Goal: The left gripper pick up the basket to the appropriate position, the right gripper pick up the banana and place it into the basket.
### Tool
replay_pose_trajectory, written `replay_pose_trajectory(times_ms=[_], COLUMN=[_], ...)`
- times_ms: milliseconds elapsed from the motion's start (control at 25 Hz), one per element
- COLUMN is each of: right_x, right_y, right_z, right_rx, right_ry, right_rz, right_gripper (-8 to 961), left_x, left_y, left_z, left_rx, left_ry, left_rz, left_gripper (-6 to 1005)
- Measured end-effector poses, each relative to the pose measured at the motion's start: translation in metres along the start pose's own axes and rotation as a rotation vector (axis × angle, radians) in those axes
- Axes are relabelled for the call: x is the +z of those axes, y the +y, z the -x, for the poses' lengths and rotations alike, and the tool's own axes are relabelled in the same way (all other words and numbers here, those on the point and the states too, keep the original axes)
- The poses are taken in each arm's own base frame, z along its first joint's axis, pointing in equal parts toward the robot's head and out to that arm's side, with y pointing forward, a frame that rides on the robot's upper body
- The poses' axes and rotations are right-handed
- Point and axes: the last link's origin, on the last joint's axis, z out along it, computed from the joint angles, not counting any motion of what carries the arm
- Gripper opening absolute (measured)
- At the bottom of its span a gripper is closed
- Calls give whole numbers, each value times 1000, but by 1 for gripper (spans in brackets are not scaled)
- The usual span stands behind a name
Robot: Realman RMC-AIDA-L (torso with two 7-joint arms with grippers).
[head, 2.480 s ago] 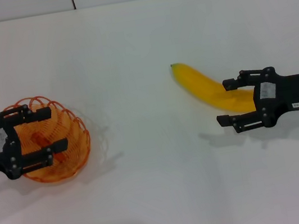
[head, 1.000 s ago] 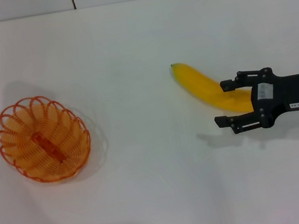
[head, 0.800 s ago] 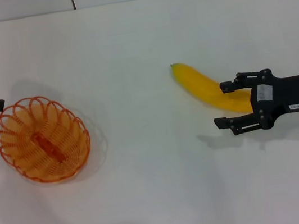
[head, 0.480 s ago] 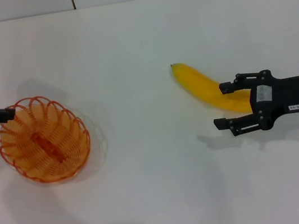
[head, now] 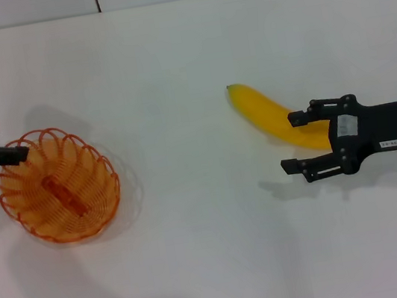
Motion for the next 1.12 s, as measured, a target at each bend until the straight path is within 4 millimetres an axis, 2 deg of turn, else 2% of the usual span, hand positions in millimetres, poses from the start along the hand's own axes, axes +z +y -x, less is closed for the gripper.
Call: replay_pose_trajectory(times_ms=[1080,1120], right_x=[0,1], right_y=[0,0], right_z=[-1,-1], right_rx=[10,13], right_ry=[7,12], right_rz=[3,5], right_gripper=[881,881], left_x=[14,14], left_y=[5,4], left_z=[1,1], left_rx=[5,3], left_ry=[11,14], left_rz=[1,-3], left_gripper=[690,652])
